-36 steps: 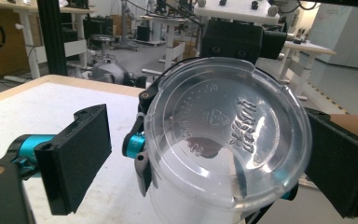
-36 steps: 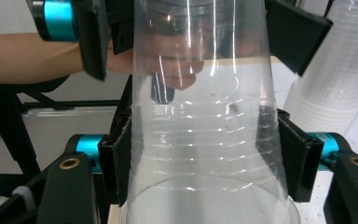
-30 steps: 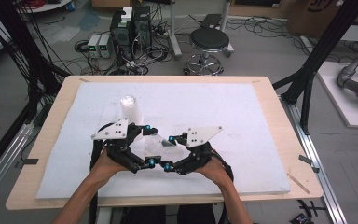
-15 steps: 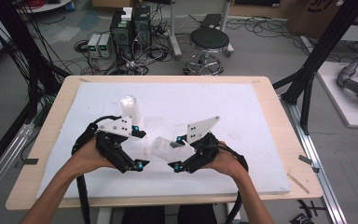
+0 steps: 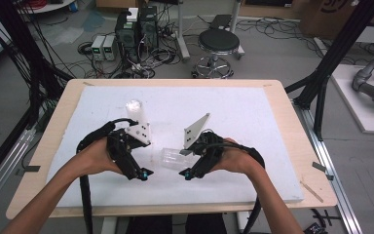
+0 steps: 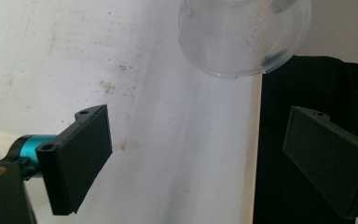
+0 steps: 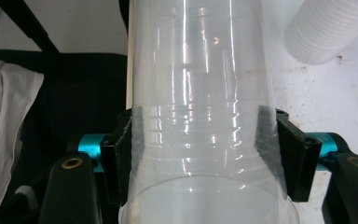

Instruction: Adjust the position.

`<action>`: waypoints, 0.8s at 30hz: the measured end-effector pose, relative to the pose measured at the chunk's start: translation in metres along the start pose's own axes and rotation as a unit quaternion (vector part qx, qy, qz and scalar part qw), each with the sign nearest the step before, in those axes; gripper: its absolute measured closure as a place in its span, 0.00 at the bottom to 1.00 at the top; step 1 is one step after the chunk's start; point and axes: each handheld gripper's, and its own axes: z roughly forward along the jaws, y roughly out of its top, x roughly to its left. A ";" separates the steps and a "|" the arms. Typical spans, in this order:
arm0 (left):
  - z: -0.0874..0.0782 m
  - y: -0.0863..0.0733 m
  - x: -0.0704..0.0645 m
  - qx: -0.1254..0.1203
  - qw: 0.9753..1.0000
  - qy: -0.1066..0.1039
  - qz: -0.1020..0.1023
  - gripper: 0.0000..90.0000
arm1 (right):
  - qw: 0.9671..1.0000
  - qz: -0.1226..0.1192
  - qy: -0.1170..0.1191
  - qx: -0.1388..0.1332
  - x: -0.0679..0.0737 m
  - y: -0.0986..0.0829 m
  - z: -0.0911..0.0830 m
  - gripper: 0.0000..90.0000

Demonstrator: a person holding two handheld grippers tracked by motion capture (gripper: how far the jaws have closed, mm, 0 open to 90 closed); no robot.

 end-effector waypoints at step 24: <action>0.017 0.027 -0.006 -0.020 0.999 -0.036 0.035 0.24 | 1.000 -0.007 0.000 0.023 -0.001 0.007 0.007 0.37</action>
